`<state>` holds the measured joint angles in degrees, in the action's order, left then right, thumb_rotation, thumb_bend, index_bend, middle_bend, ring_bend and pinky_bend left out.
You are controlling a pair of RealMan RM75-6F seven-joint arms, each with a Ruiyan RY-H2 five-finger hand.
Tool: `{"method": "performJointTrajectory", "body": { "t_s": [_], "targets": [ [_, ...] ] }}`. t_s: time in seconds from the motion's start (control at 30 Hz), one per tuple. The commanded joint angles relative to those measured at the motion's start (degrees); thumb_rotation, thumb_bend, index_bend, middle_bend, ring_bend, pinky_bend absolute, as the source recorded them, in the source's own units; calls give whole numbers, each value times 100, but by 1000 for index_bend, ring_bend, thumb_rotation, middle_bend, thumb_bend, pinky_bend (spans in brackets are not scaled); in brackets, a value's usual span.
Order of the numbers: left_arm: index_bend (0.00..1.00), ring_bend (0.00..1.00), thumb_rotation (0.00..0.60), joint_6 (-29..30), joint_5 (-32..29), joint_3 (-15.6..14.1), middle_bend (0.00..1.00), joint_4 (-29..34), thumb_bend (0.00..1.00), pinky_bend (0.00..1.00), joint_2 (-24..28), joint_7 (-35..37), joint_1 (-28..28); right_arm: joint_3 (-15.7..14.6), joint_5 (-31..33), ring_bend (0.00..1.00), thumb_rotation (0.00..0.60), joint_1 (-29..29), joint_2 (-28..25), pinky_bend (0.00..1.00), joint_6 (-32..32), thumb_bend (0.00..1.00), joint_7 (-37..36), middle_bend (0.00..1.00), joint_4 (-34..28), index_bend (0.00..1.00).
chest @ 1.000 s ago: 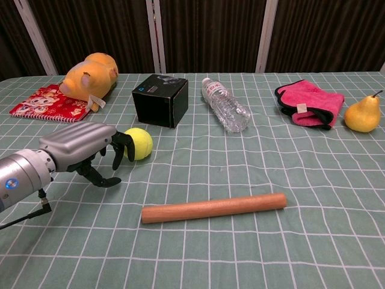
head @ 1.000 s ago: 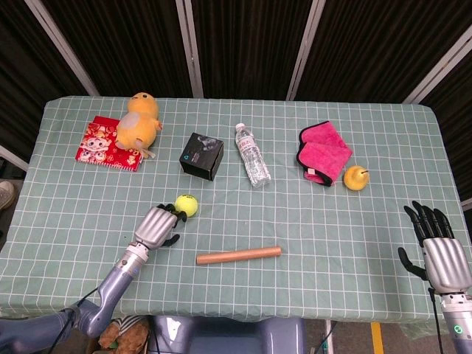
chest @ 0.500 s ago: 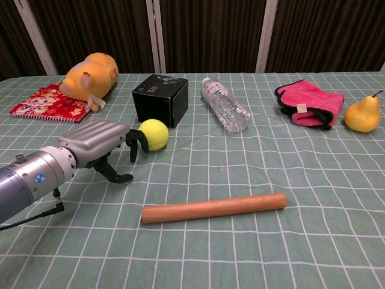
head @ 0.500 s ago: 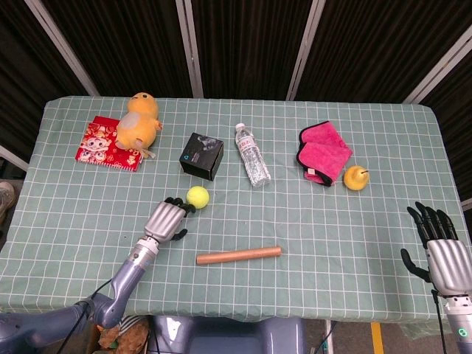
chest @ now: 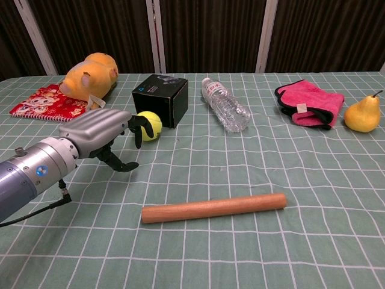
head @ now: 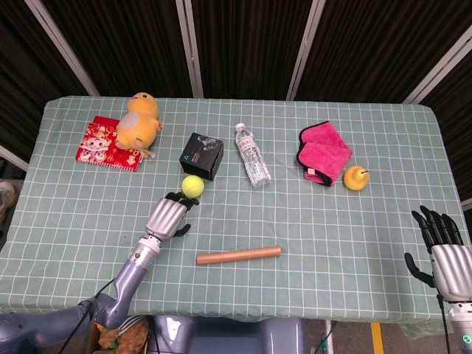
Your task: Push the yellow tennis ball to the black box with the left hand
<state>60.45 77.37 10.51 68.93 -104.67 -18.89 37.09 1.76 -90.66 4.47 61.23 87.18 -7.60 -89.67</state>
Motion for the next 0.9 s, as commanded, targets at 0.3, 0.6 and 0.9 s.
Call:
{"method": "performJointTrajectory", "body": {
  "t_s": [0.3,0.6,0.9],
  "targets": [
    [290,235,600,-235,-343,46,420,32,242,301,70,-316,81,54,-27,0,600,-61,-25,0,186,435,-67,0,32,0],
    [288,235,600,-468,-662,233,416,-282,241,291,-11,-451,275,7,-118,0,600,-153,19,0,336,435,-54,0,92,0],
    [287,235,600,-643,-777,383,404,-694,241,251,-196,-454,557,0,-129,0,600,-167,63,0,337,436,-69,0,161,0]
  ]
}}
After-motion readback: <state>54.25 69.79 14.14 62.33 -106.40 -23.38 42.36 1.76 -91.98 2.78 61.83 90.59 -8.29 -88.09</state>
